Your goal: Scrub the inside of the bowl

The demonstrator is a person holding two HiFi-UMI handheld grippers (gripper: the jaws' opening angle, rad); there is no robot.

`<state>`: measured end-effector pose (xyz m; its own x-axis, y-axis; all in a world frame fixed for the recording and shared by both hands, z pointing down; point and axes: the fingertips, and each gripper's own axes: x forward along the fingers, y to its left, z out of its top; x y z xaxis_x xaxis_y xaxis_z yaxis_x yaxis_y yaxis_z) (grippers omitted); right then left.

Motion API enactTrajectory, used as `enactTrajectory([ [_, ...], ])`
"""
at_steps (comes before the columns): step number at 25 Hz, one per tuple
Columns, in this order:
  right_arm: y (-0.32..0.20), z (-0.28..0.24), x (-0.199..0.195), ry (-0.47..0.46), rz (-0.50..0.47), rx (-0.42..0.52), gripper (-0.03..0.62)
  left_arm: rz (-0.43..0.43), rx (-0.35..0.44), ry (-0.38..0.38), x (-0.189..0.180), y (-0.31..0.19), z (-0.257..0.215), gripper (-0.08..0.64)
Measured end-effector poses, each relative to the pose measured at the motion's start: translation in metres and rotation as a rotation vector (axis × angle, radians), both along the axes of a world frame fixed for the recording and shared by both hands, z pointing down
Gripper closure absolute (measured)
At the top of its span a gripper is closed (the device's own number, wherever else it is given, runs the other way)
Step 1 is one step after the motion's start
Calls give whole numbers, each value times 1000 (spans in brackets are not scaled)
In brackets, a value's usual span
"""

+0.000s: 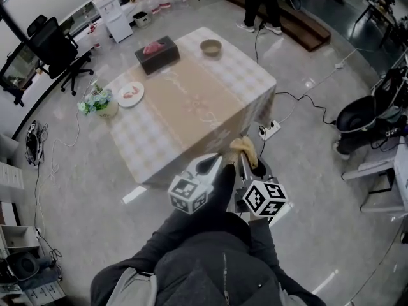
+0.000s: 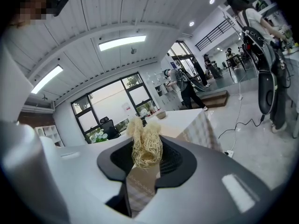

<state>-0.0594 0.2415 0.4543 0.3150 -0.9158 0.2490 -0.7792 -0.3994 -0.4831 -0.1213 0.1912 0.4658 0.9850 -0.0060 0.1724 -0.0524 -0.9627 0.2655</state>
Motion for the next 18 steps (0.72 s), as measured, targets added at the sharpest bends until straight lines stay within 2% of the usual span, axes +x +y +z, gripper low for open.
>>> enactTrajectory([
  [9,-28,-3,29,24,-8,-8,483,-5,-14,22,34,-30,-2,549],
  [18,-52,-7,74,56,-6,-23,483,-7,-19,75,93,-56,-18,549],
])
